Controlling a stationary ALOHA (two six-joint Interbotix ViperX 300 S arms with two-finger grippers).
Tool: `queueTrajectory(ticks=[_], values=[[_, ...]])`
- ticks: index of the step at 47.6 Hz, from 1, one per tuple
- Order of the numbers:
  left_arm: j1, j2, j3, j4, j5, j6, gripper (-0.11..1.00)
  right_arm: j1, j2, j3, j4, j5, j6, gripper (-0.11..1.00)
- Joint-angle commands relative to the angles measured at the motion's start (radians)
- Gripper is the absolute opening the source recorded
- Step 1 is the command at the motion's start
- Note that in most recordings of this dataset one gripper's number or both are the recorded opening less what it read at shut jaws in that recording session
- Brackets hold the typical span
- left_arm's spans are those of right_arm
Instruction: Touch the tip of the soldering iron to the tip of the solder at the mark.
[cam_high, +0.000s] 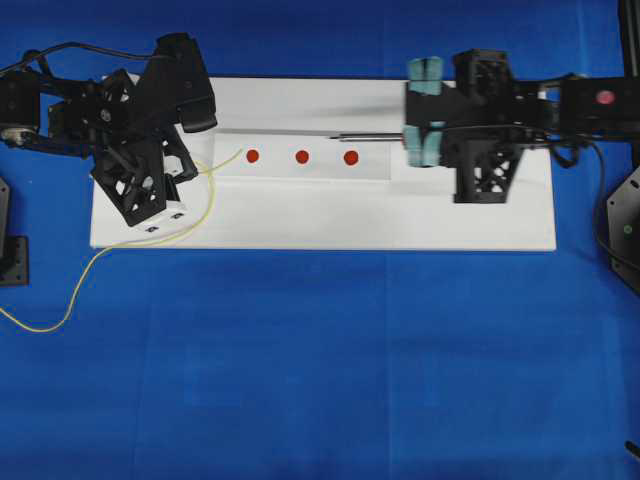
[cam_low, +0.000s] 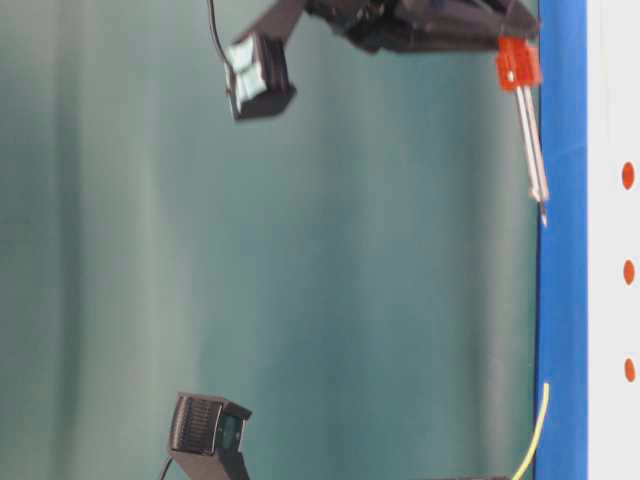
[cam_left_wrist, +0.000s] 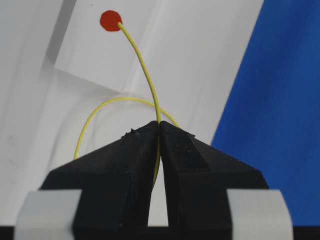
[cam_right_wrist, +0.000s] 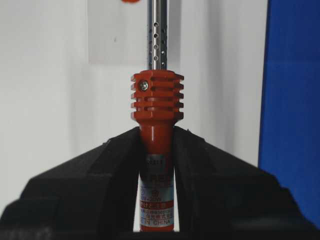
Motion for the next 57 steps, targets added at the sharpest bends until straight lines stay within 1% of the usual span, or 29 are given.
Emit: queueTrajectory(ticks=[1,9,15,23,30,40,47,57], values=[[-0.002,-0.020,-0.011,0.002,-0.006,0.000,0.01,-0.006,-0.043,0.008,-0.003,-0.020,0.011,0.07],[-0.002,-0.012,-0.020,0.002,-0.011,-0.002,0.01,-0.005,-0.048,0.011,-0.003,-0.026,0.021,0.07],[-0.003,0.014,-0.051,0.002,-0.029,-0.002,0.01,-0.006,-0.051,0.012,-0.005,-0.025,0.021,0.07],[-0.015,0.097,-0.143,0.002,-0.021,0.008,0.01,-0.017,-0.061,0.021,-0.005,-0.020,0.021,0.07],[-0.018,0.201,-0.247,0.002,-0.009,0.014,0.01,-0.026,-0.077,0.034,-0.005,-0.018,0.021,0.07],[-0.018,0.333,-0.373,0.003,0.034,0.023,0.01,-0.032,-0.098,0.054,-0.006,-0.012,0.021,0.07],[-0.018,0.411,-0.426,0.003,0.031,0.023,0.01,-0.032,-0.100,0.058,-0.006,-0.012,0.021,0.07],[-0.017,0.479,-0.460,0.002,0.015,0.023,0.01,-0.032,-0.098,0.066,-0.006,-0.012,0.021,0.07]])
